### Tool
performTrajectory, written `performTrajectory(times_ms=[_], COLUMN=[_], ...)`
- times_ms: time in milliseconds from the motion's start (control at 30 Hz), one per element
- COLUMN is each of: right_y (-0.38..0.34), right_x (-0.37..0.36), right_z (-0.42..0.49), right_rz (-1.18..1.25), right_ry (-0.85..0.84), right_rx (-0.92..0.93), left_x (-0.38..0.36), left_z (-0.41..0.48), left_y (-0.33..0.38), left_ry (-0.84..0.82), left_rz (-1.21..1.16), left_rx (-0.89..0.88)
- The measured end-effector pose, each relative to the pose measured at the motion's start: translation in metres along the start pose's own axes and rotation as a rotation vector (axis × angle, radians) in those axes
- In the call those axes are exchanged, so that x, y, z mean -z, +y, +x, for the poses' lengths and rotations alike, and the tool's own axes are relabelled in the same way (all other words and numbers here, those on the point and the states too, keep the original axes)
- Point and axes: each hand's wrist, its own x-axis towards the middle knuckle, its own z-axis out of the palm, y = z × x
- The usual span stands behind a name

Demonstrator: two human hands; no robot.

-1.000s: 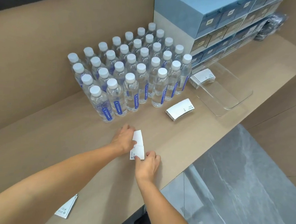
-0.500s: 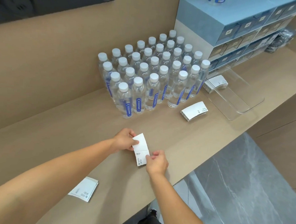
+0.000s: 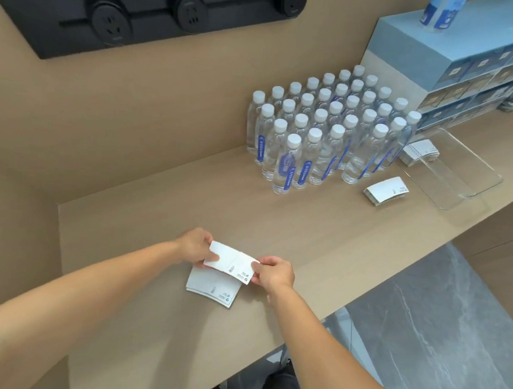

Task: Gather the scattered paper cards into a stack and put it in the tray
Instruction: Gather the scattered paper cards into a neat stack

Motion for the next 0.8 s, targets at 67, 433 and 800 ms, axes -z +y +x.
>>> performTrajectory(times_ms=[67, 433, 800], right_y=[0.010, 0.046, 0.050], right_x=[-0.010, -0.039, -0.047], right_z=[-0.007, -0.014, -0.017], right_rz=[-0.045, -0.391, -0.546], right_ry=[0.014, 0.142, 0.154], right_rx=[0.007, 0.114, 0.136], left_x=[0.001, -0.021, -0.041], left_z=[-0.006, -0.013, -0.013], left_y=[-0.016, -0.049, -0.054], left_ry=[0.014, 0.159, 0.345], left_rz=[0.042, 0.259, 0.202], left_rx=[0.038, 0.080, 0.155])
